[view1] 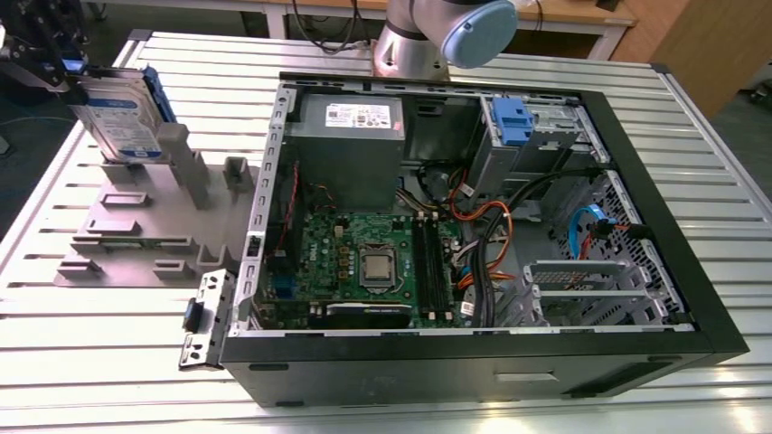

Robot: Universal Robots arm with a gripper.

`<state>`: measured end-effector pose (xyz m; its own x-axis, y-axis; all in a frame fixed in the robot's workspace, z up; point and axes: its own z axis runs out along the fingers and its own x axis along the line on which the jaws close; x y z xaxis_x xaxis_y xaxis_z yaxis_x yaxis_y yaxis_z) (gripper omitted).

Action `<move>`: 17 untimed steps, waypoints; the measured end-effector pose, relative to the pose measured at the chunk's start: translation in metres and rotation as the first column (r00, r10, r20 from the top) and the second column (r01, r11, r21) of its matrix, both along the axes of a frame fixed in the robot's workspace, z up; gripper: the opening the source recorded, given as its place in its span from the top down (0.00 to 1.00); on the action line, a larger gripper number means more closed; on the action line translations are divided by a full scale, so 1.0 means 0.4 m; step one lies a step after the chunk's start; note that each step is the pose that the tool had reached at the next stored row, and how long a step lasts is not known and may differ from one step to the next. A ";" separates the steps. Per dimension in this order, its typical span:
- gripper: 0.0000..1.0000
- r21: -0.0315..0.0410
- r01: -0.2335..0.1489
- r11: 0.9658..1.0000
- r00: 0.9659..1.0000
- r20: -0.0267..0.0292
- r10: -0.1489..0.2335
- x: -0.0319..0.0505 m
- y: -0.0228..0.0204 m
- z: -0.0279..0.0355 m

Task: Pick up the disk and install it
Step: 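Pick up the disk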

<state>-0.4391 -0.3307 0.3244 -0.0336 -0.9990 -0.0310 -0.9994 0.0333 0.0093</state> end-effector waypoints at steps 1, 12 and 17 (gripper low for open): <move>0.64 0.000 0.000 1.000 1.000 0.000 0.000 0.000 0.000 0.000; 0.64 0.000 0.000 1.000 1.000 0.000 0.000 0.000 0.000 0.012; 0.64 0.000 0.000 1.000 1.000 0.000 0.000 0.000 0.000 0.029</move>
